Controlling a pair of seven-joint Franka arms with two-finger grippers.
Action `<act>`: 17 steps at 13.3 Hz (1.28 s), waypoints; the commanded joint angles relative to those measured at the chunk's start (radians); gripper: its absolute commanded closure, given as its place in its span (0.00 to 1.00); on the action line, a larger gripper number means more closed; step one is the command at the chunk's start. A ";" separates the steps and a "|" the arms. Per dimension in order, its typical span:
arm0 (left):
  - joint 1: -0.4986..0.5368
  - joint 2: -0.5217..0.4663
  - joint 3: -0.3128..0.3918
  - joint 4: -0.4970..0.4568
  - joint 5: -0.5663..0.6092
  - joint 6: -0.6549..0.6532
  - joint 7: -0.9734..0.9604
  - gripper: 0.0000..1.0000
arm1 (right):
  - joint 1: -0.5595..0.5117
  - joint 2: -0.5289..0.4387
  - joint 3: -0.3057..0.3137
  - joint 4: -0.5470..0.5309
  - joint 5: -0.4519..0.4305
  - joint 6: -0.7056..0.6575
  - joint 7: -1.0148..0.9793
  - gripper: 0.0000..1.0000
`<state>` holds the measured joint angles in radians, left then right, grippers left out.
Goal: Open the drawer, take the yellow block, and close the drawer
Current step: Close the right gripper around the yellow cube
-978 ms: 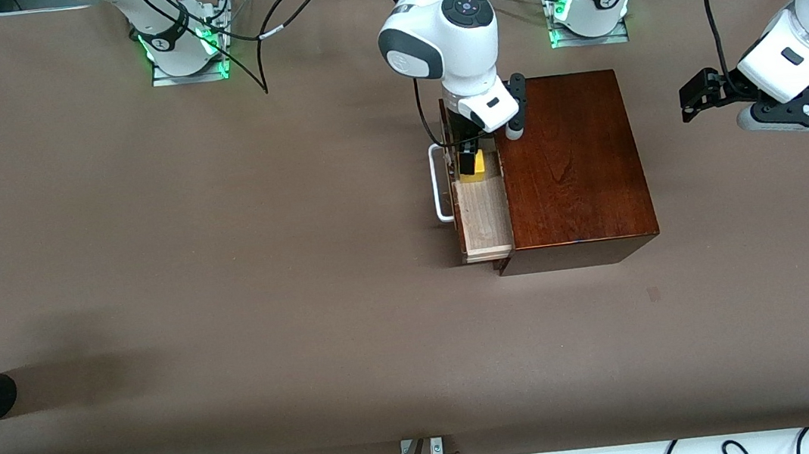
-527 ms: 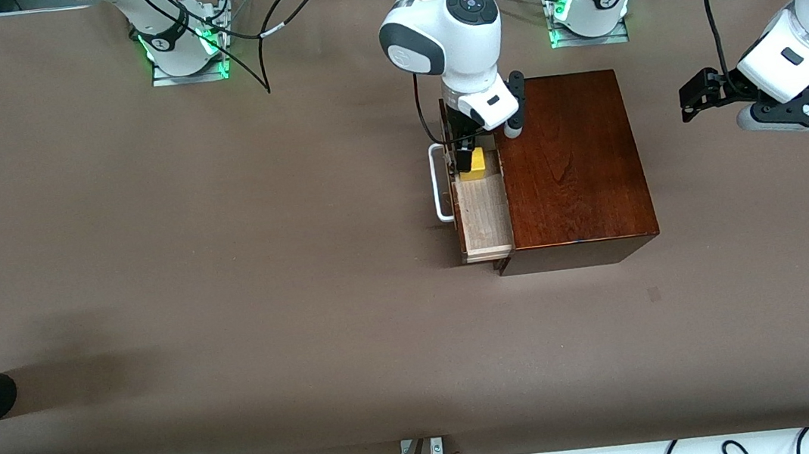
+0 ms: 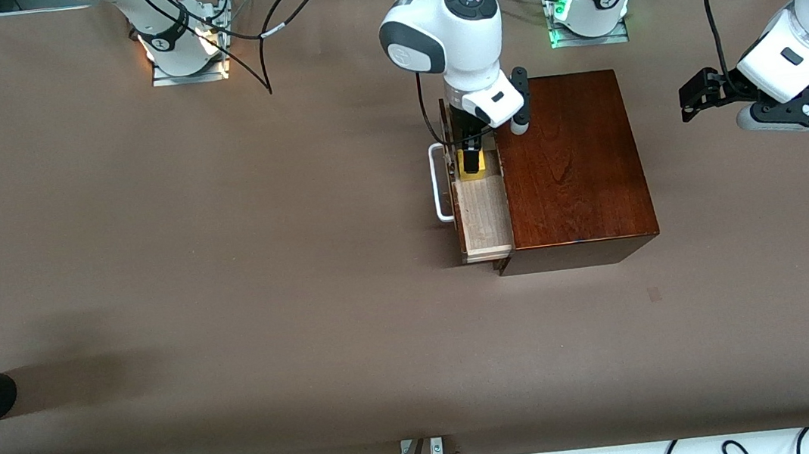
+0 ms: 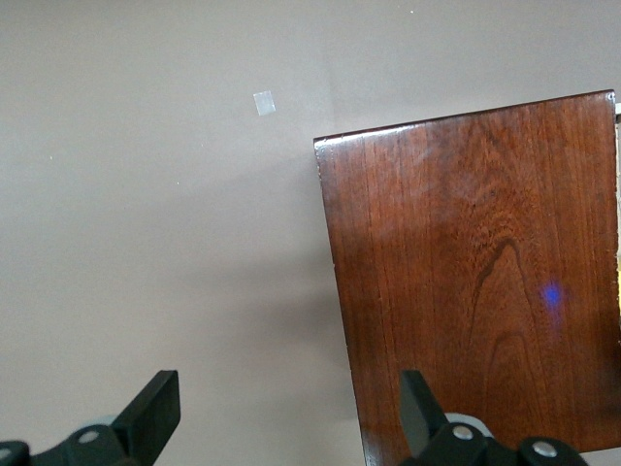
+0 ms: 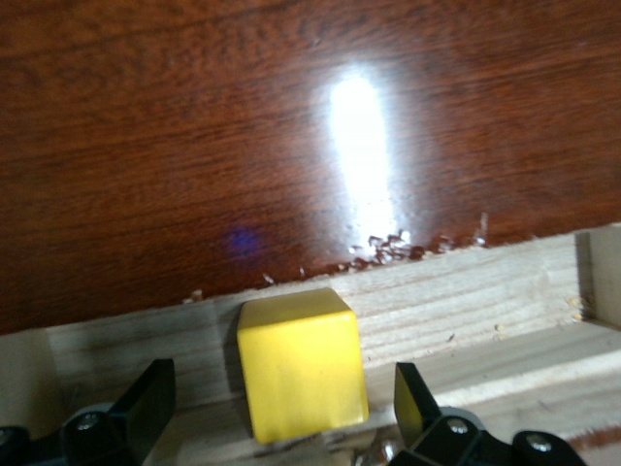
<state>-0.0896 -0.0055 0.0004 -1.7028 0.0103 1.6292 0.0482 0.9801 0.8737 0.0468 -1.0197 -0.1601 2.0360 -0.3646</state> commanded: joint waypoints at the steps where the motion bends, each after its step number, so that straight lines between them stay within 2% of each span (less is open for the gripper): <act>1: -0.001 -0.019 0.004 -0.009 -0.032 -0.011 0.024 0.00 | -0.011 0.044 0.004 0.050 -0.007 0.012 -0.042 0.00; 6: -0.001 -0.019 0.006 -0.009 -0.032 -0.011 0.025 0.00 | -0.029 0.047 0.011 0.050 0.002 0.030 -0.060 0.00; 7: -0.001 -0.021 0.006 -0.009 -0.032 -0.011 0.025 0.00 | -0.027 0.050 0.011 0.050 0.001 0.032 -0.060 0.03; 8: -0.001 -0.019 0.006 -0.009 -0.032 -0.011 0.025 0.00 | -0.026 0.050 0.011 0.050 0.002 0.029 -0.057 0.31; 9: -0.001 -0.019 0.004 -0.009 -0.032 -0.011 0.025 0.00 | -0.024 0.050 0.011 0.050 0.001 0.023 -0.053 0.53; 10: -0.001 -0.019 0.006 -0.009 -0.032 -0.011 0.025 0.00 | -0.023 0.047 0.011 0.050 0.002 0.018 -0.045 0.79; 11: -0.001 -0.019 0.004 -0.009 -0.032 -0.011 0.025 0.00 | -0.023 0.044 0.013 0.050 0.002 0.013 -0.030 0.94; 12: -0.001 -0.019 0.004 -0.009 -0.032 -0.011 0.025 0.00 | -0.021 0.041 0.011 0.050 0.002 0.006 -0.011 1.00; 17: -0.001 -0.019 0.004 -0.009 -0.032 -0.011 0.025 0.00 | -0.020 -0.010 0.011 0.061 0.002 -0.068 0.013 1.00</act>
<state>-0.0897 -0.0055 0.0004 -1.7028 0.0103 1.6286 0.0482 0.9611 0.8977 0.0523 -0.9891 -0.1594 2.0389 -0.3643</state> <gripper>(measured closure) 0.000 0.436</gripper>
